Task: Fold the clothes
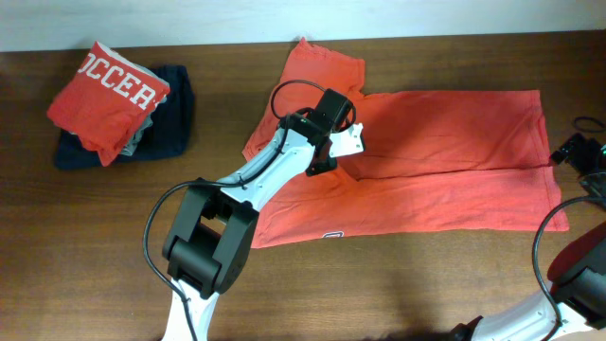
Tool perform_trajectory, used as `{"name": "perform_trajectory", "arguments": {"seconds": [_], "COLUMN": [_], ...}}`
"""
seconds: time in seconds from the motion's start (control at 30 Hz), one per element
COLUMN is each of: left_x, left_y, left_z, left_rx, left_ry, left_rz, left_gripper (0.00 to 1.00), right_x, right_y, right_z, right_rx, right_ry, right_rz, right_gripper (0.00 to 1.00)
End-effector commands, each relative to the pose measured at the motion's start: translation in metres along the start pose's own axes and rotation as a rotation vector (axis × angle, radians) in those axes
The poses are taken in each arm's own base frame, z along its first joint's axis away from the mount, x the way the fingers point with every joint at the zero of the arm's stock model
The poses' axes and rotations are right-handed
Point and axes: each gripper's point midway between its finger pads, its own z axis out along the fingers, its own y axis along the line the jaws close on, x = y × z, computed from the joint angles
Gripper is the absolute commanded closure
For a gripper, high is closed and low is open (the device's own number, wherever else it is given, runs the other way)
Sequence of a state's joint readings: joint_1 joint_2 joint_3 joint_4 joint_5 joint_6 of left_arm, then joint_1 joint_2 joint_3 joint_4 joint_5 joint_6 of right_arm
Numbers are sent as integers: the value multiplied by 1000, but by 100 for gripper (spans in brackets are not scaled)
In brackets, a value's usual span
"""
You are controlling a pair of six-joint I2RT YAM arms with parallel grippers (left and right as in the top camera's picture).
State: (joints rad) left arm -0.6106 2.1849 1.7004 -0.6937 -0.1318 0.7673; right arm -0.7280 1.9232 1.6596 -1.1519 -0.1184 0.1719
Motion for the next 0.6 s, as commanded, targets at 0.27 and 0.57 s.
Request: {"name": "perform_trajectory", "arguments": {"seconds": [0.27,0.57], "left_x": [-27,-41], "left_y": [5,8], "left_z": [-2,-3], "left_rx": [0,-5], "left_ry": [-113,-177], "left_rz": [10,7], "left_gripper": [87,86], "right_x": [-4,-4], "right_y": [0,0], "right_z": [-5,-5], "right_rx": [-7,-7], "right_ry": [-17,-17], "right_rz": [-4,-4], "right_gripper": [1,1]}}
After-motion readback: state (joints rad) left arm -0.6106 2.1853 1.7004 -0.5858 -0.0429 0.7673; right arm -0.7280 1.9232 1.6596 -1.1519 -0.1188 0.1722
